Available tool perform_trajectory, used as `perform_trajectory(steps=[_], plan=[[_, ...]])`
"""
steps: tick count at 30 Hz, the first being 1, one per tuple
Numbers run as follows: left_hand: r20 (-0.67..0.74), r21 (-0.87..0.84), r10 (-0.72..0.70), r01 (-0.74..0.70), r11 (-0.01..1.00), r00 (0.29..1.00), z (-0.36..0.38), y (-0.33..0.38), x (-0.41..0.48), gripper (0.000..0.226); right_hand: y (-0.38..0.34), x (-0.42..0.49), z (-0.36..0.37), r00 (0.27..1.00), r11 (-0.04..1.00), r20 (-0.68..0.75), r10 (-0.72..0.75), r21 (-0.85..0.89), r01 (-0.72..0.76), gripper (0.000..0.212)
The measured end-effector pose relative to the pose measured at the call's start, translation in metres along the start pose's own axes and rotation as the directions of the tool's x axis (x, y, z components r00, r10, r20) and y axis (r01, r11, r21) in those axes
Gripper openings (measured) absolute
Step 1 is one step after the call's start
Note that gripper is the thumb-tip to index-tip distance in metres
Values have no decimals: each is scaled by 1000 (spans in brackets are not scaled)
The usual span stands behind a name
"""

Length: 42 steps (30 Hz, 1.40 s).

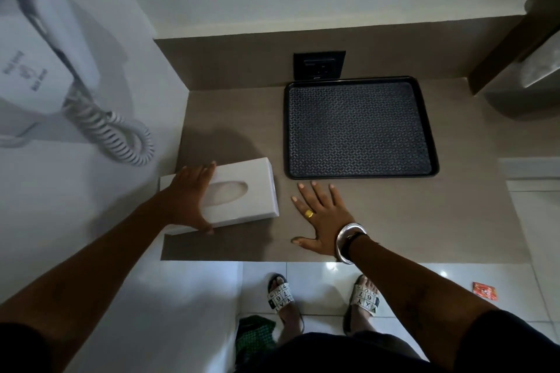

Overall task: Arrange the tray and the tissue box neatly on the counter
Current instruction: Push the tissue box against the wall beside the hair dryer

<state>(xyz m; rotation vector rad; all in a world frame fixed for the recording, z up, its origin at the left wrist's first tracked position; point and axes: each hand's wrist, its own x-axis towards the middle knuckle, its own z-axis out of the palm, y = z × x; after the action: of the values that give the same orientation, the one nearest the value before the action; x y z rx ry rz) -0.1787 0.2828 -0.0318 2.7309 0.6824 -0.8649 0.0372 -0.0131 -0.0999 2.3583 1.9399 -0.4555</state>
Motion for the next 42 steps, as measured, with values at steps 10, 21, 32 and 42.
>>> perform_trajectory(steps=[10, 21, 32, 42], plan=[[-145, -300, -196, 145, 943, 970, -2, 10, 15, 148, -1, 2, -2, 1000, 1000, 19, 7, -8, -7, 94], [-208, -663, -732, 457, 593, 649, -52, 16, 81, 138, 2, 6, 2, 999, 1000, 41, 7, -16, -7, 90], [-124, -748, -835, 503, 434, 536, -48, 19, 115, 138, 3, 8, 3, 999, 1000, 37, 3, -26, -2, 88], [-662, -200, -288, 207, 958, 692, -2, 39, 78, 111, 4, 10, 3, 998, 999, 56, 5, -54, -2, 89]])
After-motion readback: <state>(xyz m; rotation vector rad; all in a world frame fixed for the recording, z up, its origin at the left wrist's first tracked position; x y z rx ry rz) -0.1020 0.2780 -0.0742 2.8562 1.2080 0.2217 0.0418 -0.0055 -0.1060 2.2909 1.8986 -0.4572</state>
